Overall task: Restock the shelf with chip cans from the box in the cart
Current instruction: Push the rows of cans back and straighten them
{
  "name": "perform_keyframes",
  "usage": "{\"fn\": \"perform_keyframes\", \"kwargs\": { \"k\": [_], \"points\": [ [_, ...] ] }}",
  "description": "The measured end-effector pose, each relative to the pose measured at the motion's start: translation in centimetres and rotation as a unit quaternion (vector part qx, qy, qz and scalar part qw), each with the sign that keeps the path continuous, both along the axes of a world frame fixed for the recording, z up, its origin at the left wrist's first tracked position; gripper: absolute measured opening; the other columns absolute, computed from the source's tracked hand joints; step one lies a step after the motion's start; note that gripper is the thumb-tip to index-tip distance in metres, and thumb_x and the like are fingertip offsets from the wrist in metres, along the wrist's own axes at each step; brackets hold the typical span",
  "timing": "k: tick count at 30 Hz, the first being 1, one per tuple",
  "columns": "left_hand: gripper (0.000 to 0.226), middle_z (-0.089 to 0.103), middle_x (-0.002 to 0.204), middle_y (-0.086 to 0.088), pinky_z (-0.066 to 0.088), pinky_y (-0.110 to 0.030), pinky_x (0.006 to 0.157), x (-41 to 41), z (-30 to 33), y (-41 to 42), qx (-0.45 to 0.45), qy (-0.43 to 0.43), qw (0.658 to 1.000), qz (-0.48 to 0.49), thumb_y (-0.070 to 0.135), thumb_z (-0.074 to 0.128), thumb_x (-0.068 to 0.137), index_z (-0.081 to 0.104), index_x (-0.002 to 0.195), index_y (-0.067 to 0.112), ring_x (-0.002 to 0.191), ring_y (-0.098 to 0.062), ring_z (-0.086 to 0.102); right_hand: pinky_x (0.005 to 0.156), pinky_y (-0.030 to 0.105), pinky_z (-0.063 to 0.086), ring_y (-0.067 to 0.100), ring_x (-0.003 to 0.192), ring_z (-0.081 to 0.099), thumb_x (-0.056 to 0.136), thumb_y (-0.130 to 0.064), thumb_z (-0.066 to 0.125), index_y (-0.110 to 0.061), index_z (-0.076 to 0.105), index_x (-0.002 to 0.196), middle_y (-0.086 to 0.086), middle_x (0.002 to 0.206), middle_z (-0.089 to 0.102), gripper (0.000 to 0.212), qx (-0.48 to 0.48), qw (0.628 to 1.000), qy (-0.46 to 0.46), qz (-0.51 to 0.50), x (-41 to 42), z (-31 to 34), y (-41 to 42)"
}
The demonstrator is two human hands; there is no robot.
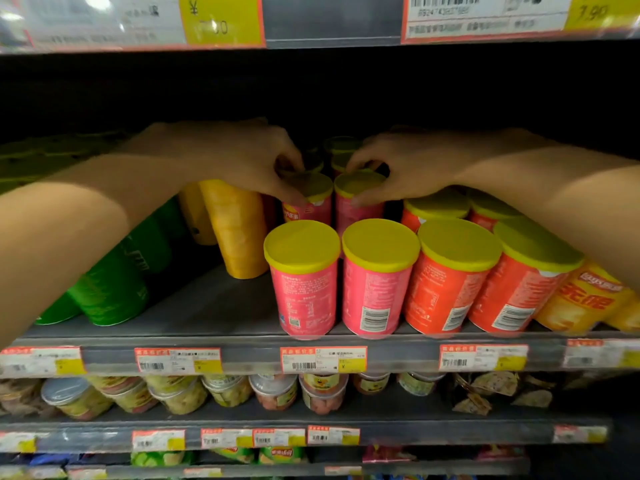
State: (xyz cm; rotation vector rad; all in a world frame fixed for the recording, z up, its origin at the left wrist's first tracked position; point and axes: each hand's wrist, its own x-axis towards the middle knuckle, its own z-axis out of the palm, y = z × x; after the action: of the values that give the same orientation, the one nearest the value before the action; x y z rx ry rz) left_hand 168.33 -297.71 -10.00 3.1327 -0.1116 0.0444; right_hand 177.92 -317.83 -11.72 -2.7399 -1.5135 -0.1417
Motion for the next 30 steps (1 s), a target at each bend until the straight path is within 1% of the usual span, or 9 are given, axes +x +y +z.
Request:
{"fn": "perform_keyframes", "kwargs": {
  "k": [4, 7, 10, 12, 15, 17, 22, 26, 30],
  "points": [
    [0.075, 0.068, 0.090, 0.013, 0.054, -0.030, 0.077, 0.5, 0.5, 0.4, 0.024, -0.002, 1.000, -0.012, 0.080, 0.056, 0.061, 0.071, 0.109, 0.024, 0.081, -0.003, 0.063, 0.094, 0.028, 0.043, 0.019, 0.123, 0.053, 0.085, -0.046, 0.072, -0.019, 0.057, 0.135, 0.003, 0.136, 0.055, 0.059, 0.008, 1.000, 0.014, 0.024, 0.8, -0.3, 0.2],
    [0.073, 0.070, 0.092, 0.006, 0.054, -0.036, 0.081, 0.7, 0.4, 0.5, 0.015, 0.021, 1.000, 0.009, 0.076, 0.056, 0.062, 0.072, 0.106, 0.020, 0.084, -0.011, 0.065, 0.090, 0.023, 0.041, 0.017, 0.122, 0.055, 0.082, -0.045, 0.075, -0.017, 0.061, 0.132, 0.001, 0.134, 0.057, 0.059, 0.016, 0.999, 0.022, 0.032, 1.3, -0.3, 0.2],
    [0.085, 0.068, 0.090, 0.014, 0.051, -0.025, 0.073, 1.0, 0.2, 1.1, 0.012, 0.013, 1.000, -0.010, 0.089, 0.050, 0.059, 0.071, 0.110, 0.024, 0.081, -0.001, 0.063, 0.097, 0.031, 0.046, 0.017, 0.120, 0.055, 0.080, -0.047, 0.076, -0.018, 0.063, 0.130, 0.000, 0.133, 0.058, 0.059, 0.023, 0.999, 0.018, 0.036, 1.5, -0.4, 0.2],
    [0.092, 0.068, 0.091, 0.013, 0.051, -0.025, 0.073, 1.1, 0.1, 1.3, 0.006, 0.009, 1.000, -0.008, 0.093, 0.045, 0.056, 0.071, 0.110, 0.023, 0.081, -0.002, 0.063, 0.100, 0.038, 0.048, 0.018, 0.119, 0.056, 0.079, -0.048, 0.077, -0.019, 0.064, 0.129, -0.001, 0.133, 0.058, 0.060, 0.027, 0.999, 0.018, 0.036, 1.5, -0.4, 0.2],
    [0.072, 0.071, 0.100, -0.005, 0.052, -0.039, 0.085, 1.1, -0.2, 0.0, -0.010, 0.028, 1.000, -0.002, 0.070, 0.058, 0.067, 0.071, 0.108, 0.012, 0.092, -0.022, 0.064, 0.099, 0.042, 0.048, 0.019, 0.118, 0.056, 0.078, -0.051, 0.076, -0.020, 0.065, 0.128, -0.001, 0.133, 0.059, 0.060, 0.028, 0.999, 0.004, 0.038, 1.4, -0.4, 0.2],
    [0.065, 0.071, 0.100, -0.009, 0.051, -0.041, 0.087, 1.2, -0.6, -0.5, -0.009, 0.020, 1.000, -0.005, 0.063, 0.061, 0.070, 0.072, 0.106, 0.010, 0.093, -0.026, 0.065, 0.098, 0.042, 0.048, 0.019, 0.116, 0.056, 0.078, -0.052, 0.075, -0.020, 0.067, 0.125, -0.001, 0.130, 0.060, 0.058, 0.028, 0.999, 0.004, 0.041, 1.2, -0.4, 0.1],
    [0.073, 0.072, 0.096, 0.004, 0.054, -0.036, 0.080, 1.1, -0.4, 0.8, -0.010, 0.017, 1.000, -0.014, 0.078, 0.058, 0.062, 0.072, 0.107, 0.023, 0.084, -0.009, 0.065, 0.099, 0.040, 0.048, 0.017, 0.114, 0.057, 0.080, -0.052, 0.071, -0.019, 0.068, 0.124, -0.001, 0.130, 0.061, 0.055, 0.024, 0.999, 0.018, 0.043, 0.4, 0.2, -0.3],
    [0.062, 0.071, 0.087, 0.003, 0.055, -0.044, 0.081, 1.3, -1.2, 0.5, -0.024, 0.009, 1.000, -0.014, 0.072, 0.062, 0.057, 0.073, 0.095, 0.024, 0.084, -0.020, 0.067, 0.100, 0.038, 0.047, 0.017, 0.118, 0.056, 0.084, -0.051, 0.069, -0.021, 0.066, 0.127, -0.002, 0.134, 0.059, 0.052, 0.018, 0.999, 0.026, 0.030, -0.1, 0.3, -0.5],
    [0.063, 0.072, 0.086, 0.007, 0.056, -0.043, 0.079, 1.0, -1.4, 1.0, -0.025, 0.015, 0.999, -0.035, 0.077, 0.062, 0.059, 0.072, 0.095, 0.026, 0.081, -0.016, 0.067, 0.097, 0.036, 0.048, 0.018, 0.116, 0.056, 0.085, -0.054, 0.067, -0.023, 0.066, 0.127, -0.002, 0.133, 0.059, 0.052, 0.015, 0.999, 0.041, 0.015, -0.7, 0.3, -0.7]
  ]
}}
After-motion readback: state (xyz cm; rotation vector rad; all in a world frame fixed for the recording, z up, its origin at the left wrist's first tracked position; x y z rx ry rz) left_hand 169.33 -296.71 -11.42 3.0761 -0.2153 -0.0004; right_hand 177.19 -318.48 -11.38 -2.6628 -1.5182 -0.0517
